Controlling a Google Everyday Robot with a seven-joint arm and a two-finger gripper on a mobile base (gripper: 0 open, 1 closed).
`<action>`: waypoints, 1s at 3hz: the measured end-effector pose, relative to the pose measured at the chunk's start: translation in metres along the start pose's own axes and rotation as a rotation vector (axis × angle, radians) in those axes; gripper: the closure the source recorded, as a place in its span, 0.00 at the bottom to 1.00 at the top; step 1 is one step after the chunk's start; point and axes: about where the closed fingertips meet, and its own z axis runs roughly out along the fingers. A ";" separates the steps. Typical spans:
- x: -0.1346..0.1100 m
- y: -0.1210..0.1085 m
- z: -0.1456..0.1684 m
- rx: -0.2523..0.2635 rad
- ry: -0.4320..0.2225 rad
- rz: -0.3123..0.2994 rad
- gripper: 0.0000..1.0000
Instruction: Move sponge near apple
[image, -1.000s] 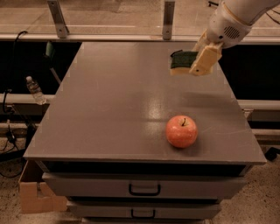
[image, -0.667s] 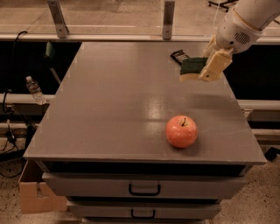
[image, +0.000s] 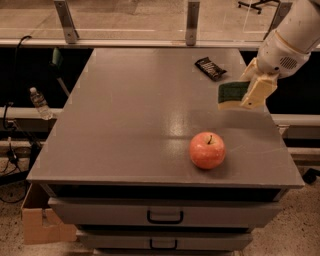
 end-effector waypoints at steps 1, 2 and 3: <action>0.012 0.006 0.013 -0.021 0.016 -0.020 1.00; 0.021 0.018 0.025 -0.064 0.027 -0.040 1.00; 0.026 0.033 0.035 -0.115 0.029 -0.047 1.00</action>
Offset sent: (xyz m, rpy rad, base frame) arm -0.0383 -0.0166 -0.0455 -0.0407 0.1200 0.0950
